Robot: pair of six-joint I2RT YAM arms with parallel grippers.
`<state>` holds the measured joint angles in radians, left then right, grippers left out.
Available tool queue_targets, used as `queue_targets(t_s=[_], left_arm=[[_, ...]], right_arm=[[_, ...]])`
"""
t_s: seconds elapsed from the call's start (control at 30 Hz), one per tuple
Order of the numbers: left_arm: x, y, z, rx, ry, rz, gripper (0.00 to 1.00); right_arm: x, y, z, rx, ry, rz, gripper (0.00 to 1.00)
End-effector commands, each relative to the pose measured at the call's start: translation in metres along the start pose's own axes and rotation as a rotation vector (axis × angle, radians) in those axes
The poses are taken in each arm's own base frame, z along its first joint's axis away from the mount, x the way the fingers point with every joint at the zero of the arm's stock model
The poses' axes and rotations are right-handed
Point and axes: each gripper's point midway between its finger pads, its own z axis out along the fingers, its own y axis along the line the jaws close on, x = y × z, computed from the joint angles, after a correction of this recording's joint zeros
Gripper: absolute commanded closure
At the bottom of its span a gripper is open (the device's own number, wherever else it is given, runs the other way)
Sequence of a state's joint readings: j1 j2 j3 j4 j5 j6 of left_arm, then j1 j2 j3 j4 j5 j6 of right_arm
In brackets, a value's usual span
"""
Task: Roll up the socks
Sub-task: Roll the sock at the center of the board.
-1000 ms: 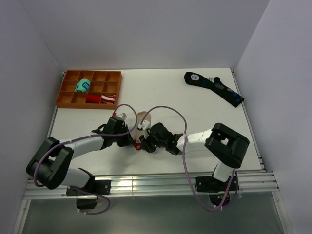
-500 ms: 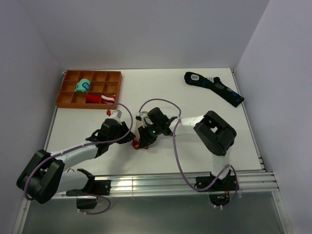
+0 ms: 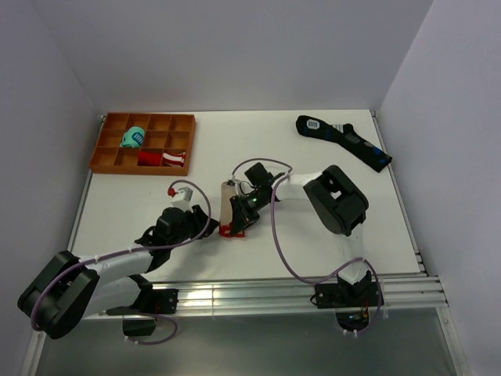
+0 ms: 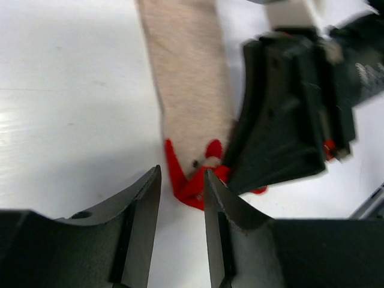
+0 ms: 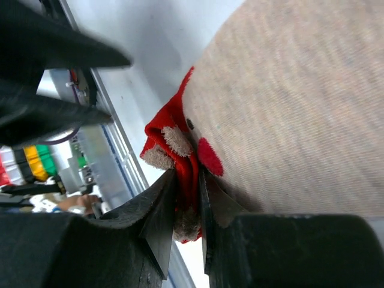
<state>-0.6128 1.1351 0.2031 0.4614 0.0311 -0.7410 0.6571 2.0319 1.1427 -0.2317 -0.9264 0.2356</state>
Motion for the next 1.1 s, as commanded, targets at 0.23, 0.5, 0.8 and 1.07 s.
queue_targets(t_s=[0.23,0.5,0.8,1.07], left_arm=[[-0.011,-0.019,-0.016,0.093,-0.25,0.116,0.63],[0.0,-0.031,-0.015,0.128,-0.285,0.219,0.66],[0.015,-0.028,-0.009,0.11,-0.266,0.232,0.68],[0.028,-0.025,-0.01,0.108,-0.232,0.279,0.68]], right_arm=[[-0.002,0.003,-0.019,-0.044,0.089,0.11,0.75],[-0.01,0.009,-0.023,-0.08,0.092,0.126,0.75],[-0.005,0.004,-0.02,-0.085,0.105,0.15,0.74],[-0.005,0.001,-0.02,-0.087,0.103,0.158,0.74]])
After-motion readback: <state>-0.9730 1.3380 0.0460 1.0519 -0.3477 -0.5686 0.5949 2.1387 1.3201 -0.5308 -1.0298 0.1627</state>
